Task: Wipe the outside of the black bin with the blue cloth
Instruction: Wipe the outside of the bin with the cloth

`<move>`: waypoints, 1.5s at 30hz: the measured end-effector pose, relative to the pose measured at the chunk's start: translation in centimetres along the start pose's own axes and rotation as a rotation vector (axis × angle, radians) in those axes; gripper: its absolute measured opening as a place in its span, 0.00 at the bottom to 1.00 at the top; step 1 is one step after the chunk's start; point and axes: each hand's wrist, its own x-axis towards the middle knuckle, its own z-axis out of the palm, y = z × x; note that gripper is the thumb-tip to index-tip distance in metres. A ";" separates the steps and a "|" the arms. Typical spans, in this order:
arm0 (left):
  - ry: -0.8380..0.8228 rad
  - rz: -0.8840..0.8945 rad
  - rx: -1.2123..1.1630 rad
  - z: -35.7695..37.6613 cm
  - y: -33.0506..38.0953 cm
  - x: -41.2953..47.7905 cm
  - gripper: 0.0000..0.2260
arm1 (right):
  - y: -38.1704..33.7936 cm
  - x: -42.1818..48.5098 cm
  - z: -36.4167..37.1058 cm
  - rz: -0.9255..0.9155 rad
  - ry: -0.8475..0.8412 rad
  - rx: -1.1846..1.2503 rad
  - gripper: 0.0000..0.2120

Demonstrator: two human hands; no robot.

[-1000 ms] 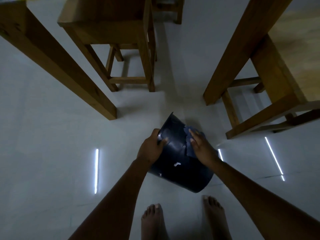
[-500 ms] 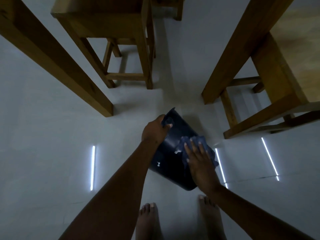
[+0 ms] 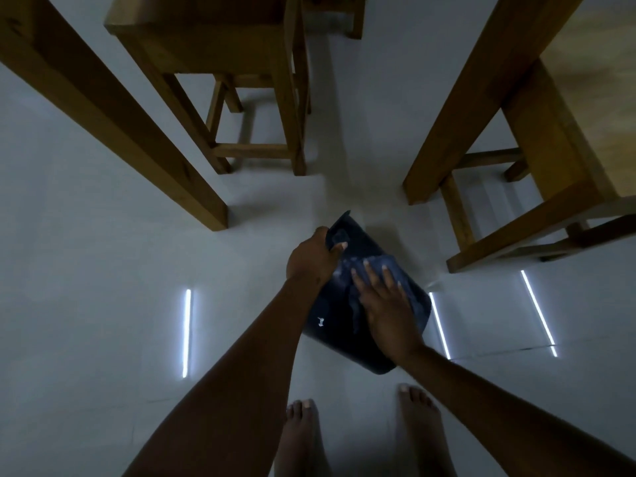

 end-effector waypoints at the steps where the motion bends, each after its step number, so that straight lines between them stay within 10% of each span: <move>1: -0.013 0.006 -0.022 -0.2 0.5 -0.2 0.18 | 0.6 1.0 -0.5 0.041 0.001 0.035 0.30; 45: 0.060 0.054 -0.020 0.0 -1.9 -1.2 0.16 | 0.6 2.6 -0.2 -0.075 -0.011 -0.001 0.25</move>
